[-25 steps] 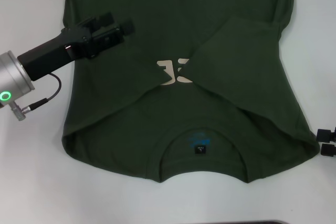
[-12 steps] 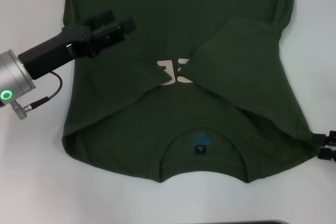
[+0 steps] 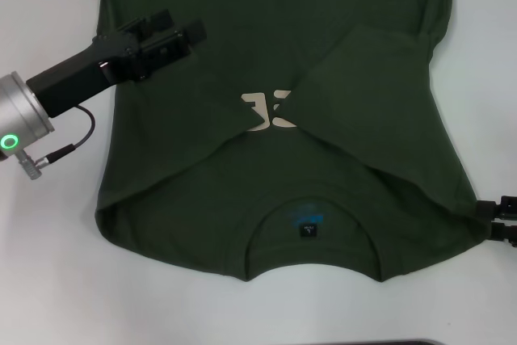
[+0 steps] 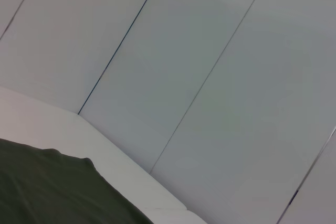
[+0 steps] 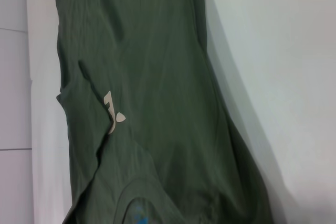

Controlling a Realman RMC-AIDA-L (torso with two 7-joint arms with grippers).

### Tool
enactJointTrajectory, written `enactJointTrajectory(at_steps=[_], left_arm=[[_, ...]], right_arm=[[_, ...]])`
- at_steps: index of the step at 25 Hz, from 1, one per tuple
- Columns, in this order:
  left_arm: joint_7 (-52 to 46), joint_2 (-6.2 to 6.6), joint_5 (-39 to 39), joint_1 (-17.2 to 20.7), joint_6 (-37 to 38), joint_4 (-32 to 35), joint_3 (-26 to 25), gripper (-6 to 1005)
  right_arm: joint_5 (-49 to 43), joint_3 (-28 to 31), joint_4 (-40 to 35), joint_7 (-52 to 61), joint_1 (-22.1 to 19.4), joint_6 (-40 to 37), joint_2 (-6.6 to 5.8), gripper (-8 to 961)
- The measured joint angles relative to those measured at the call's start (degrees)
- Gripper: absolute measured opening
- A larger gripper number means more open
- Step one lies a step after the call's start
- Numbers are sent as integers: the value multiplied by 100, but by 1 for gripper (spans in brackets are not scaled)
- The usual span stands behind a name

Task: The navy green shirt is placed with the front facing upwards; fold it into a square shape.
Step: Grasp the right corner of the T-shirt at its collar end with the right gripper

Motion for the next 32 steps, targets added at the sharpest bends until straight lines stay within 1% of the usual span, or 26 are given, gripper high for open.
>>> enactJointTrajectory(at_steps=[9, 17, 21, 31, 32], left_arm=[[3, 3, -11, 13, -11, 1, 0, 884], [3, 3, -12, 21, -69, 18, 0, 885], [3, 4, -17, 15, -75, 27, 0, 885], [8, 3, -20, -2, -144, 29, 0, 885], [8, 3, -20, -2, -144, 29, 0, 885]], right_arm=[[4, -34, 0, 90, 113, 51, 13, 670], [0, -307, 0, 249, 178, 84, 10, 666], [-3, -378, 0, 273, 204, 76, 10, 562], [-4, -348, 0, 356, 152, 45, 18, 297], [-4, -343, 1, 343, 143, 34, 18, 251]])
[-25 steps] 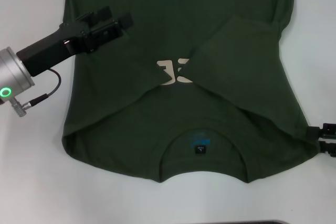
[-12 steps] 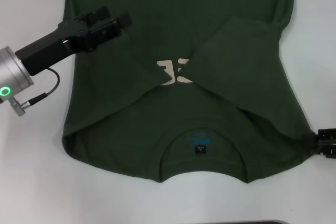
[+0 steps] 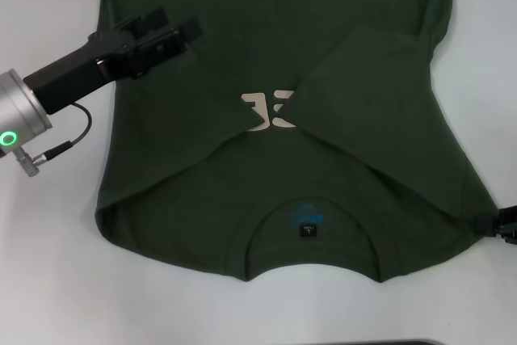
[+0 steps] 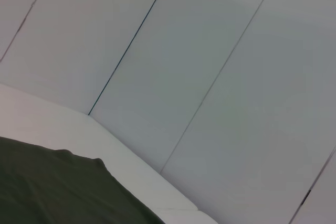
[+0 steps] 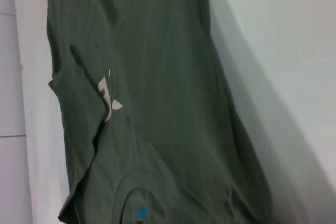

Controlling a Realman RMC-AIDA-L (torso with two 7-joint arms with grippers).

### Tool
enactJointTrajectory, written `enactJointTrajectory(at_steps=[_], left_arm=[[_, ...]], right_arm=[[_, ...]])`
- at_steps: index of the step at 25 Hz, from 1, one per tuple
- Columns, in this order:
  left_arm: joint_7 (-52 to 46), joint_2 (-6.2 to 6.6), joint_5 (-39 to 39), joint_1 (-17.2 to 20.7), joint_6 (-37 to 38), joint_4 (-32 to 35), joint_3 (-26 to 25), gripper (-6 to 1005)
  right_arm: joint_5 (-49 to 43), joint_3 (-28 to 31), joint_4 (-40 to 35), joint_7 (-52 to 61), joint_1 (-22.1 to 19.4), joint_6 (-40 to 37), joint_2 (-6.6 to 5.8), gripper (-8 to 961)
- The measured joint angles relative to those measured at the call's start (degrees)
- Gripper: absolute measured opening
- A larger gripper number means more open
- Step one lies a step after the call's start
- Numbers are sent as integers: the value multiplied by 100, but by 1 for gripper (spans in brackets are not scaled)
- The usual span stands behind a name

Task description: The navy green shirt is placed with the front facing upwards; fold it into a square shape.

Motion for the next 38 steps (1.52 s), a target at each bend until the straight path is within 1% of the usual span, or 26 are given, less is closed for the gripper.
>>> enactJointTrajectory(at_steps=[4, 7, 9, 12, 16, 21, 22, 23, 24, 25, 29, 30, 31, 35, 38], left_arm=[[2, 11, 0, 0, -8, 0, 0, 885], [-16, 29, 17, 26, 0, 6, 0, 886], [-75, 69, 55, 57, 16, 19, 20, 886], [-387, 156, 263, 139, 34, 129, 60, 886], [-1185, 250, 857, 272, 130, 599, 59, 884], [-2093, 413, 1350, 363, 724, 1022, 5, 873], [-2351, 462, 1460, 379, 904, 1132, -12, 866], [-2458, 481, 1515, 383, 978, 1174, -39, 859], [-2784, 538, 1708, 388, 1195, 1276, -179, 851], [-2784, 538, 1708, 388, 1195, 1276, -179, 844], [-3366, 616, 2290, 381, 1472, 1351, -518, 837], [-3366, 616, 2290, 381, 1472, 1351, -518, 837], [-3630, 658, 2680, 382, 1544, 1358, -702, 837], [-3913, 705, 3247, 362, 1609, 1375, -804, 837], [-4069, 714, 3623, 341, 1590, 1408, -810, 837]], right_arm=[[43, 42, -41, -89, -53, -75, 5, 65], [61, 125, -50, -224, -93, -101, 3, 47], [63, 237, -34, -380, -105, -111, -13, 35], [63, 304, -29, -456, -106, -113, -16, 36], [63, 443, -60, -552, -114, -144, -18, 36], [62, 618, -62, -671, -120, -213, -35, 36], [62, 618, -62, -671, -120, -213, -35, 35], [62, 631, -62, -705, -120, -216, -40, 35], [62, 635, -61, -743, -121, -217, -42, 35], [62, 635, -61, -743, -121, -217, -42, 35], [62, 639, -48, -828, -142, -218, -30, 35], [62, 641, -41, -856, -144, -217, -30, 35], [62, 648, -37, -876, -145, -216, -29, 36], [62, 673, -46, -907, -142, -220, -27, 36], [62, 681, -58, -913, -135, -223, -27, 36]])
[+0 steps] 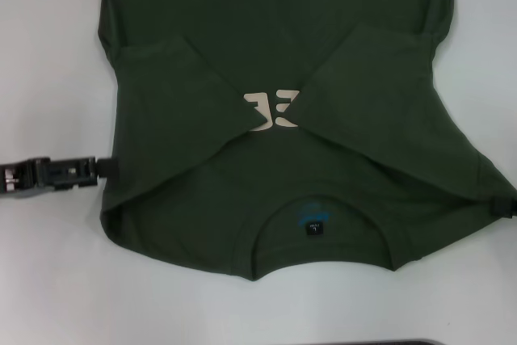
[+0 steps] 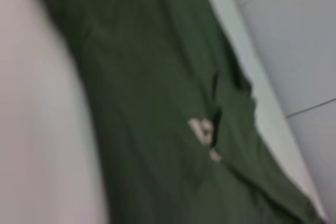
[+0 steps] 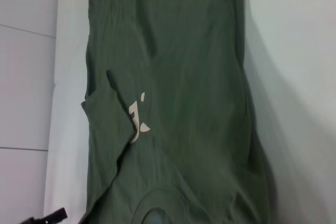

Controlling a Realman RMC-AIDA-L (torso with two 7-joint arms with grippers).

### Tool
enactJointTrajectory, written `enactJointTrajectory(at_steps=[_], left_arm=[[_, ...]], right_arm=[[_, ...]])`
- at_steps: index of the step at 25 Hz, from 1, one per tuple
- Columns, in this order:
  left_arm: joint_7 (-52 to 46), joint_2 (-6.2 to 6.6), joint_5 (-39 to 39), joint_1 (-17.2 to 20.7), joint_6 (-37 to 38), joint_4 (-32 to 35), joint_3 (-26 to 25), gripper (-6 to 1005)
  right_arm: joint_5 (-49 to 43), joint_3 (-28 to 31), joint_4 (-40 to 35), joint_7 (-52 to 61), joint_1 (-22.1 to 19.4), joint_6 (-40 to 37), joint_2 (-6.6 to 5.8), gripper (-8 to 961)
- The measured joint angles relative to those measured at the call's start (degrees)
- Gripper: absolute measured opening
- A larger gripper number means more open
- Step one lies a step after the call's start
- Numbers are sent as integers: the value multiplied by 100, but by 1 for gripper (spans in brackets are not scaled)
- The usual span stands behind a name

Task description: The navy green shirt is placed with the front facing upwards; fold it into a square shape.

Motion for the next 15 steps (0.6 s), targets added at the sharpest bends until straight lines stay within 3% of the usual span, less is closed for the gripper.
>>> enactJointTrajectory(at_steps=[15], left_arm=[[-859, 52, 1017, -323, 149, 309, 123, 838]], right_arm=[[0, 12, -12, 31, 79, -5, -45, 36]])
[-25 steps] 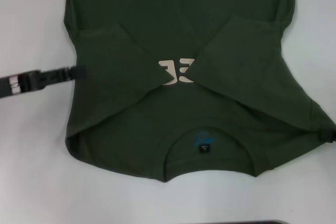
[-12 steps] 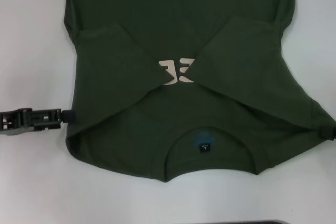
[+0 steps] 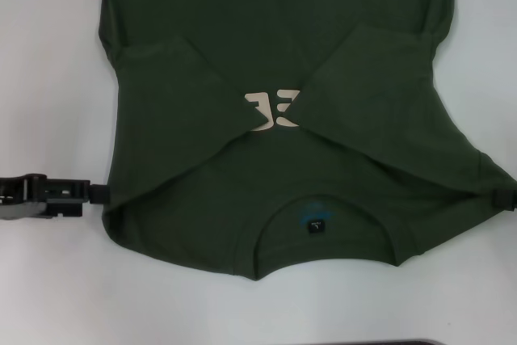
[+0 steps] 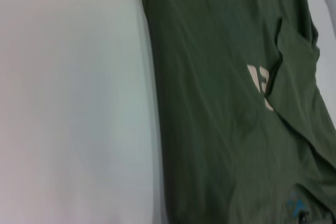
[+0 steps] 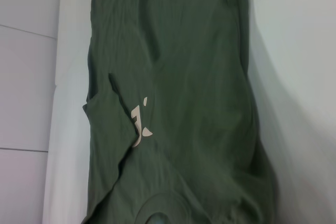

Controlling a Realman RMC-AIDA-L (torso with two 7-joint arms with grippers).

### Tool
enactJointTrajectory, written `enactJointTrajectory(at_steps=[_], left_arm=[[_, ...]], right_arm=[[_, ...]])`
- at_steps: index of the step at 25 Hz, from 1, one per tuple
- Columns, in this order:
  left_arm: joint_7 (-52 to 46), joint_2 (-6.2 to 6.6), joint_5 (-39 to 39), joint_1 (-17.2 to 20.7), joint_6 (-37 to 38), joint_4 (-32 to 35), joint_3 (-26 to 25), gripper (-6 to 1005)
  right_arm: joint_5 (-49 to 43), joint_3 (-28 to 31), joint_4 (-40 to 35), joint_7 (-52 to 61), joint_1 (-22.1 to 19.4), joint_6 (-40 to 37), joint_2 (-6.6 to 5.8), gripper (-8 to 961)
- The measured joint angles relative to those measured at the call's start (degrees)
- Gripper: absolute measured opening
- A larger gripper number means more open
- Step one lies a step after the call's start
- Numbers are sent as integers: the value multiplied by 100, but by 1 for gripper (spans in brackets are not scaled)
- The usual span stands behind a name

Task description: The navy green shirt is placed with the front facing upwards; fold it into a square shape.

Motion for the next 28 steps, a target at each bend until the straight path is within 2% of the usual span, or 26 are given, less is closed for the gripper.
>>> enactJointTrajectory(at_steps=[9, 28], left_arm=[[-35, -48, 27, -174, -50, -230, 202, 836], [-18, -54, 75, -168, -380, -435, 430, 837]], right_arm=[[20, 0, -9, -10, -10, 0, 1, 35], [53, 0, -8, -27, -9, 1, -16, 35]])
